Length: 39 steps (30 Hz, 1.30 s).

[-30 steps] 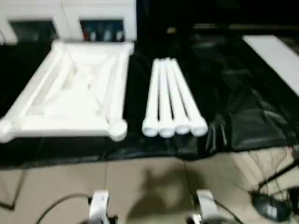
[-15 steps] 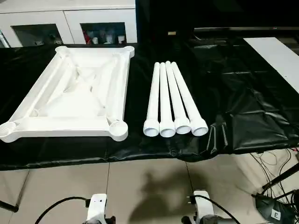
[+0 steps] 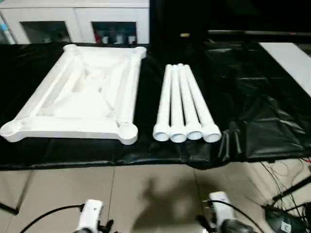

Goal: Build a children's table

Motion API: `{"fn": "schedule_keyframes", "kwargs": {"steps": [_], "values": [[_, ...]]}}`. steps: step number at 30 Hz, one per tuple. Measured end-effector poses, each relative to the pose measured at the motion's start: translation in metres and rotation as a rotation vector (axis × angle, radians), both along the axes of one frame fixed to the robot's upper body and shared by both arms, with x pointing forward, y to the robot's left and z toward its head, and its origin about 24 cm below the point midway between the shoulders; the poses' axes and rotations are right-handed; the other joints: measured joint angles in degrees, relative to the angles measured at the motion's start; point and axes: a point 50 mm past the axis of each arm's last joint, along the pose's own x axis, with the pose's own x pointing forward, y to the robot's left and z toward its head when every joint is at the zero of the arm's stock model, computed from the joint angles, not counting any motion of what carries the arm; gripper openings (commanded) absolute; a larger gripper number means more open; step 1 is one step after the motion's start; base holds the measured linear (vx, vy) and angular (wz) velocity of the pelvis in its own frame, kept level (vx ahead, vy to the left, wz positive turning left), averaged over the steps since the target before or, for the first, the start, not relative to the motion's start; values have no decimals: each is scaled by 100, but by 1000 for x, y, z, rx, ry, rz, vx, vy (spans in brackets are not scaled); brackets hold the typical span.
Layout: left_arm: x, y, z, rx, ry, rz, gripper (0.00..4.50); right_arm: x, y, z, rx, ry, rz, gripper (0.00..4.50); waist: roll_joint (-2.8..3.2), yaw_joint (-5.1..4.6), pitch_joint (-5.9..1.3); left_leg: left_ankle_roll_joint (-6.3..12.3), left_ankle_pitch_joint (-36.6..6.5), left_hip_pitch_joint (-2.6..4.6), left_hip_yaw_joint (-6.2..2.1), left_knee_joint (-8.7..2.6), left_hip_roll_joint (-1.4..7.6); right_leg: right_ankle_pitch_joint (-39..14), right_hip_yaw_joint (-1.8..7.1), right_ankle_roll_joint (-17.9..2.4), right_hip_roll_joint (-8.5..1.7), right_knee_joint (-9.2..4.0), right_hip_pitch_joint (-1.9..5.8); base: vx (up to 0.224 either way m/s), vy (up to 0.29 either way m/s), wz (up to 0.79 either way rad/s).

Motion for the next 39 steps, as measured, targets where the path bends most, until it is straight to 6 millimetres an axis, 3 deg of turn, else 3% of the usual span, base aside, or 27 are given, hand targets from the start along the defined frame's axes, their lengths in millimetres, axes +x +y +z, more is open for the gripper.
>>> {"fn": "schedule_keyframes", "kwargs": {"steps": [5,9,14,15,20,23,24,27,31,32,36,39], "values": [[-5,5,11,1,-114,44,365,-8,-2,6,55,-110,2,410,17,-13,42,-10,-6,-3,3,-3,2,-1,7,1,3,2,-5,0,0,0],[-30,9,34,-1,-245,93,365,-33,-11,30,66,-269,30,410,6,5,154,-13,-9,-13,21,-50,-2,-19,23,35,7,-38,-24,0,0,0],[-49,6,66,-17,-350,122,365,-35,-13,83,94,-460,78,410,-53,2,296,-14,-8,-46,40,-104,7,-12,36,79,23,-72,-67,0,0,0],[-51,3,79,-25,-407,114,365,-33,-9,101,134,-518,92,410,-65,3,311,-14,-8,-45,40,-134,7,-14,38,82,28,-98,-60,0,0,0],[-57,-3,113,-91,-525,123,365,-33,-6,138,197,-593,156,410,-77,18,337,-39,-23,-33,40,-169,14,-19,46,98,51,-160,-61,36,0,0],[-55,-7,145,-183,-631,108,365,-38,-6,165,279,-610,218,410,-89,46,408,-51,-44,-41,37,-160,15,-25,49,116,55,-162,-63,18,1,0],[-52,-7,165,-237,-689,70,365,-38,-9,188,307,-648,282,410,-89,60,434,-50,-45,-40,37,-161,15,-18,51,130,55,-164,-62,0,0,0],[-43,-6,193,-273,-783,1,365,-27,-8,221,350,-763,333,410,-111,38,432,-52,-45,-25,36,-156,37,-16,51,133,79,-160,-53,0,0,0],[-31,-6,213,-280,-826,-89,365,-4,-6,244,372,-868,318,410,-103,-3,435,-64,-37,-10,35,-137,43,-3,57,123,89,-149,-48,0,0,0],[-26,-6,219,-286,-847,-102,398,3,-7,249,372,-899,296,445,-102,-10,435,-67,-36,-9,35,-127,43,2,60,122,89,-141,-48,0,0,0],[11,-1,246,-199,-974,-127,413,43,-12,266,280,-988,161,449,-101,-18,430,-96,-15,4,31,-72,40,11,85,115,90,-49,-53,-14,-1,0],[44,12,263,-109,-1057,-13,441,72,-17,274,202,-1031,31,450,-77,-15,419,-141,21,9,23,-22,37,14,103,108,91,39,-67,-19,-2,0]]}}
